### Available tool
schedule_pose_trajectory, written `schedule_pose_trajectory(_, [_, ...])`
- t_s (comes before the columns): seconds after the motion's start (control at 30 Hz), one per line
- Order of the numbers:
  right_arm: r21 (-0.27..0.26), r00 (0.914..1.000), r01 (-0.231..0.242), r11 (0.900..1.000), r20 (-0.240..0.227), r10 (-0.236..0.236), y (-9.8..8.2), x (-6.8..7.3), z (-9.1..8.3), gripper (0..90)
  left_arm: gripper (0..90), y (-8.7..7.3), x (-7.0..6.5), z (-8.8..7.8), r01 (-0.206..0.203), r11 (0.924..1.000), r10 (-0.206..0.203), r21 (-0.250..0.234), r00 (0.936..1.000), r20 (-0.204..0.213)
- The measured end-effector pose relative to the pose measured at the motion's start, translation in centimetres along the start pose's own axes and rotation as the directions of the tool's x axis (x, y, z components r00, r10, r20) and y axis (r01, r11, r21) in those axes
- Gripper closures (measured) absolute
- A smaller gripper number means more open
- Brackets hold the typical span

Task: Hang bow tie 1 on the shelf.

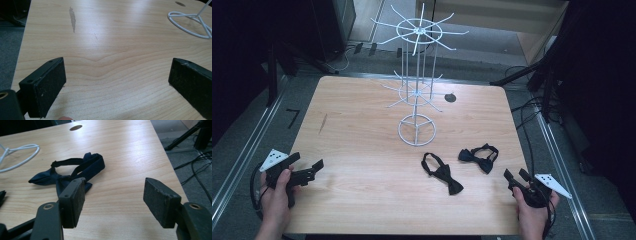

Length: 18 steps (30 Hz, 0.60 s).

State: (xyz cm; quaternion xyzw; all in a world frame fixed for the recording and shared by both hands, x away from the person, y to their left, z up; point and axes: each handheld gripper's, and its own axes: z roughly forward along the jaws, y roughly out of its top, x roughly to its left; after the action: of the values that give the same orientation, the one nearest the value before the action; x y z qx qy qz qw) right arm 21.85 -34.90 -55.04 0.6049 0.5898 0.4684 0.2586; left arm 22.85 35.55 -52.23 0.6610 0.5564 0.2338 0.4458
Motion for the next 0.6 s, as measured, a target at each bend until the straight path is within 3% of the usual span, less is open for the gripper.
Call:
schedule_pose_trajectory(0.1, [-0.005, 0.9994, 0.030, 1.000, 0.015, -0.030, 0.1, 0.1, 0.1, 38.1, 1.6, 0.0, 0.0, 0.0, -0.003, 1.0000, 0.003, 0.002, 1.0000, -0.001])
schedule_pose_trajectory(0.17, [-0.015, 0.9991, 0.037, 0.999, 0.021, -0.036, 0.4, 0.1, 0.0, 50.7, 1.6, 0.0, -0.1, 0.0, -0.004, 1.0000, 0.004, -0.001, 1.0000, 0.001])
schedule_pose_trajectory(0.23, [-0.049, 0.9992, 0.028, 0.998, 0.029, -0.027, 0.6, 0.2, -0.2, 51.0, 1.6, 0.0, 0.0, 0.0, -0.004, 1.0000, 0.004, -0.001, 1.0000, 0.002])
schedule_pose_trajectory(0.3, [-0.044, 0.9989, 0.031, 0.999, 0.036, -0.029, 0.8, 0.5, -0.3, 51.1, 1.6, 0.0, -0.1, 0.0, -0.004, 1.0000, 0.004, -0.003, 1.0000, 0.001])
schedule_pose_trajectory(0.4, [-0.050, 0.9976, 0.066, 0.997, 0.026, -0.064, 1.0, 0.9, -0.3, 53.7, 1.6, 0.0, -0.1, 0.0, -0.004, 1.0000, 0.004, -0.001, 1.0000, 0.002])
schedule_pose_trajectory(0.5, [-0.071, 0.9979, 0.032, 0.997, -0.053, -0.036, 1.5, 1.2, -0.1, 54.1, 1.6, 0.0, -0.1, 0.0, -0.002, 1.0000, 0.002, 0.000, 1.0000, 0.000])
schedule_pose_trajectory(0.6, [-0.083, 0.9961, 0.069, 0.994, -0.049, -0.073, 2.1, 2.0, 0.1, 52.5, 1.6, 0.0, -0.1, 0.0, -0.002, 1.0000, 0.002, -0.001, 1.0000, -0.001])
